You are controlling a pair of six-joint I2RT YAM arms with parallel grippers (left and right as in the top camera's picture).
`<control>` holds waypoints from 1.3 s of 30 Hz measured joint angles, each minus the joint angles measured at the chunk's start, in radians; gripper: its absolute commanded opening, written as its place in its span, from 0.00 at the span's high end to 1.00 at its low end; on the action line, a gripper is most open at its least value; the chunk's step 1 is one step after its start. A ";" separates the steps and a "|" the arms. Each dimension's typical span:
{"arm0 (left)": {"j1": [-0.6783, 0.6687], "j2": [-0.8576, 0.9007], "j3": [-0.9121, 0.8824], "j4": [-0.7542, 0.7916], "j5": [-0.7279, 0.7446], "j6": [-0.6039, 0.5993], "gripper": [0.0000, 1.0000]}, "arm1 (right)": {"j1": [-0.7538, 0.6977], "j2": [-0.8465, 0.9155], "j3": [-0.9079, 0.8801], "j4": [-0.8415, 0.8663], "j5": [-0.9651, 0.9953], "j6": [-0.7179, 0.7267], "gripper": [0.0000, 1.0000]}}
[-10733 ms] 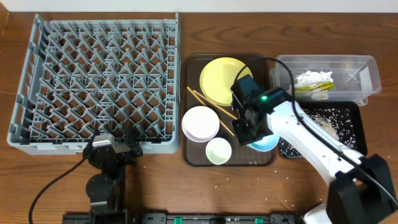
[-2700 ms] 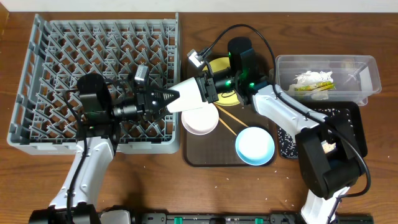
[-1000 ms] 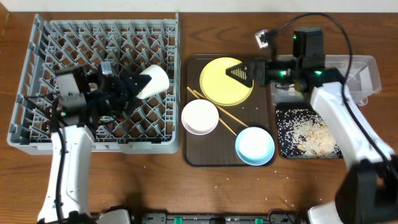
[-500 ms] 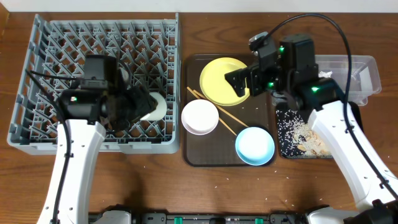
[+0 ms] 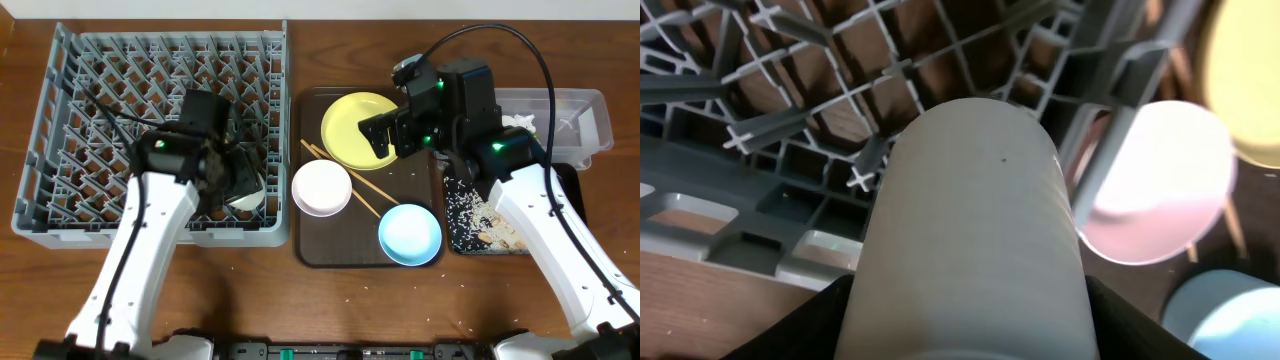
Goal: Sort waste into correct bins and load items into the dishwasher
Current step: 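Lower the white cup upside down into the dish rack with left gripper, then move the left gripper to the pink bowl on the brown tray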
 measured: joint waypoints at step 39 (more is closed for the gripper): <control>-0.039 0.194 0.055 0.025 0.010 -0.003 0.16 | 0.000 0.000 0.000 -0.004 0.003 0.000 0.01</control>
